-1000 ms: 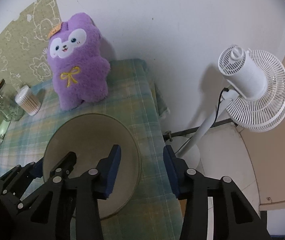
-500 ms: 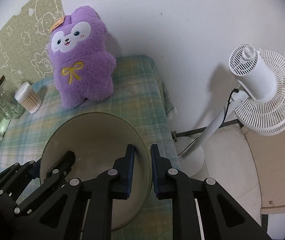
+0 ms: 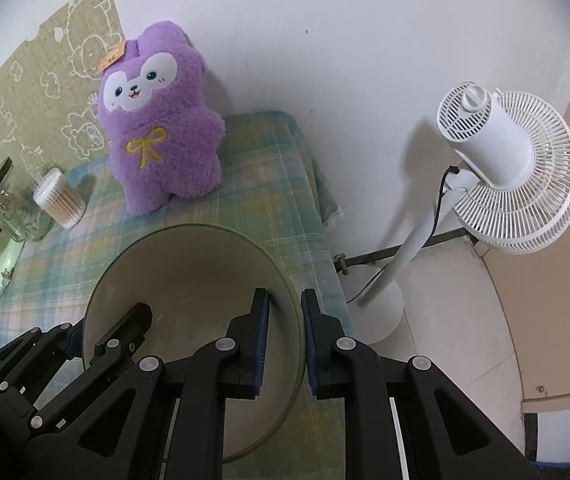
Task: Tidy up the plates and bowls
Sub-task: 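Lift the cream bowl with both tools and carry it toward the plates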
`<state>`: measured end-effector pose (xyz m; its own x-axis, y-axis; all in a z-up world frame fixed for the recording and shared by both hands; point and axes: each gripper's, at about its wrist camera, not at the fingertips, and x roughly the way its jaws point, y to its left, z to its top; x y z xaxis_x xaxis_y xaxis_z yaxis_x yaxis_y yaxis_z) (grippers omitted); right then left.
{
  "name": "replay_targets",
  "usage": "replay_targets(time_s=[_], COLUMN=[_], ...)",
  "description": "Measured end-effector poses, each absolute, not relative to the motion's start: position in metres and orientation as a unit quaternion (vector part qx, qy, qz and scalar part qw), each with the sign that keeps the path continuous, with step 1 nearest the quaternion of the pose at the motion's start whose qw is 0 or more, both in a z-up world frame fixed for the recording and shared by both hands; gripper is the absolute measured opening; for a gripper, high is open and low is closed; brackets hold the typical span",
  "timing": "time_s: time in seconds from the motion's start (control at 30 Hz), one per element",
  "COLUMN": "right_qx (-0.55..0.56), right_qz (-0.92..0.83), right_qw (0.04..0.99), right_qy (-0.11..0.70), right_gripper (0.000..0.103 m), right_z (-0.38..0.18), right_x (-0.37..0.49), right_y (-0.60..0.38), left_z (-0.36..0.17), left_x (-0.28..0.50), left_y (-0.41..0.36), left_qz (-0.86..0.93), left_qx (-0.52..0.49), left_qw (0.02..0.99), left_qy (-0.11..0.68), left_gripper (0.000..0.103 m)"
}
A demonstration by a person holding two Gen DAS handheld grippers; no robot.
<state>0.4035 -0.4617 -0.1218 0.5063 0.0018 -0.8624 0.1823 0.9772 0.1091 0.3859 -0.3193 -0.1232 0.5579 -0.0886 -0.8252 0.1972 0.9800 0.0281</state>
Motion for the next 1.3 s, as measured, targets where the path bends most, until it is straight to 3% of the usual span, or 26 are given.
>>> replay_targets(time_s=[0.63, 1.3], right_qx=[0.077, 0.062], right_qz=[-0.048, -0.036], right_qw=[0.884, 0.896], right_qy=[0.459, 0.438], right_gripper=[0.019, 0.019], right_z=[-0.041, 0.007], right_x=[0.358, 0.296], right_y=[-0.433, -0.379], left_z=[-0.058, -0.020], left_x=[0.334, 0.268], left_y=[-0.293, -0.242], left_qz=[-0.077, -0.067], left_qx=[0.035, 0.025], left_qw=[0.901, 0.912], left_qy=[0.426, 0.404], left_gripper=[0.017, 0.019])
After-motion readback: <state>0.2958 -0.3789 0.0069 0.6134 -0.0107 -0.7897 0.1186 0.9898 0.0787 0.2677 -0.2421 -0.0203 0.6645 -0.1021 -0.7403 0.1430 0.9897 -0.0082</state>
